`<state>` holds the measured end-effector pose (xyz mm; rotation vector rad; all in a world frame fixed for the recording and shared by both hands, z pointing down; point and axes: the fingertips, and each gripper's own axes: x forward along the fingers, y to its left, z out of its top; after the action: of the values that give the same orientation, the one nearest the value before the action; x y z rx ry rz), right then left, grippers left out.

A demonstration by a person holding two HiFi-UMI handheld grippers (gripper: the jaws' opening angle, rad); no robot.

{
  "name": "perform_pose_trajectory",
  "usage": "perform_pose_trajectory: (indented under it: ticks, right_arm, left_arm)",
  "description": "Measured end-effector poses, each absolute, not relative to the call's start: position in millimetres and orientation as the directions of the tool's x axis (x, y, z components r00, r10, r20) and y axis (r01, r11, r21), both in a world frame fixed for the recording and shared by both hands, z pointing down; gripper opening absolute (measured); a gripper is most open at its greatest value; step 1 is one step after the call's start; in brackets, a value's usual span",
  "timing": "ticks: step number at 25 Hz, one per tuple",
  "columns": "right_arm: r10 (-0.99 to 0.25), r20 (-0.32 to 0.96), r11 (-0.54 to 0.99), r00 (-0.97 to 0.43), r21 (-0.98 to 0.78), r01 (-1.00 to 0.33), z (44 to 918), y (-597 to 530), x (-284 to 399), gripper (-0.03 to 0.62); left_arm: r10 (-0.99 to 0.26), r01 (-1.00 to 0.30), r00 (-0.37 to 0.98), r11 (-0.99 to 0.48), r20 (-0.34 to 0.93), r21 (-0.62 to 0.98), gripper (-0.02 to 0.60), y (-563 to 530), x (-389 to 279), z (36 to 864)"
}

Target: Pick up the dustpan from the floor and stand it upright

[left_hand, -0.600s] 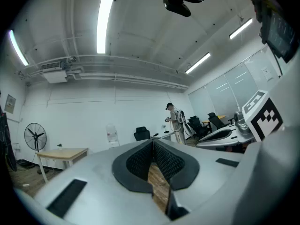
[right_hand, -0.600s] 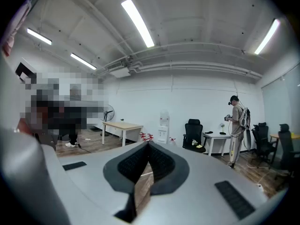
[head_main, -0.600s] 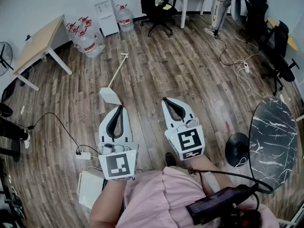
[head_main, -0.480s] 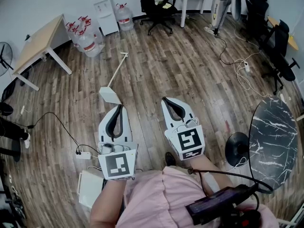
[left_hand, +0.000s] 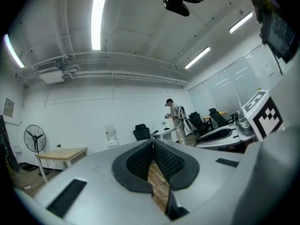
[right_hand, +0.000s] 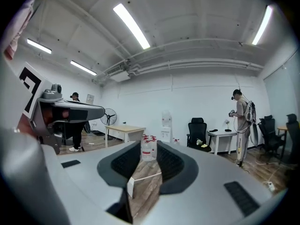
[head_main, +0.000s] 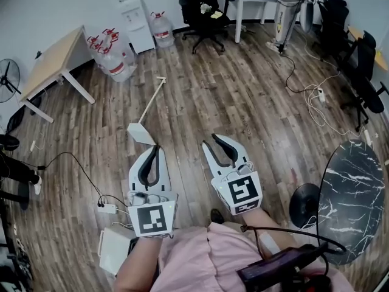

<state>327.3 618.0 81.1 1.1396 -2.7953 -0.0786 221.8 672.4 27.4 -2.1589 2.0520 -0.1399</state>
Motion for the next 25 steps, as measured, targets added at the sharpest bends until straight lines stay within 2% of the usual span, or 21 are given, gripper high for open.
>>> perform_pose_trajectory:
  ticks: [2,3,12,19,21,24,25]
  right_arm:
    - [-0.681,0.105,0.732,-0.725,0.082,-0.676,86,605,328,0.154]
    - [-0.676,0.111,0.737,-0.729,0.076,-0.672,88,599,329,0.16]
    - [-0.675,0.163,0.735,-0.72,0.06,-0.675,114,538,319,0.17]
    - [-0.686,0.182,0.724,-0.705,0.074,-0.686,127,471,274,0.19]
    - [-0.705,0.178,0.706,-0.687,0.078,-0.704,129,446,258,0.179]
    - [-0.729,0.155,0.683,-0.667,0.099,-0.723,123,406,227,0.128]
    - [-0.731,0.145,0.681,-0.667,0.113,-0.723,119,394,215,0.079]
  left_arm:
    - [-0.998,-0.983,0.046,-0.039,-0.035,-0.179,0.014,660,224,31]
    - [-0.999,-0.983,0.04,-0.034,-0.029,-0.178,0.014,655,224,33]
    - [-1.0,-0.986,0.0,-0.003,0.02,-0.166,0.014,601,207,49]
    - [-1.0,-0.985,-0.012,0.007,0.028,-0.171,0.014,531,151,60]
    - [-1.0,-0.986,-0.006,0.001,0.028,-0.17,0.014,506,130,62]
    - [-0.999,-0.988,0.013,-0.018,0.031,-0.154,0.014,467,98,64]
    - [-0.999,-0.989,0.019,-0.024,0.034,-0.148,0.014,455,87,64]
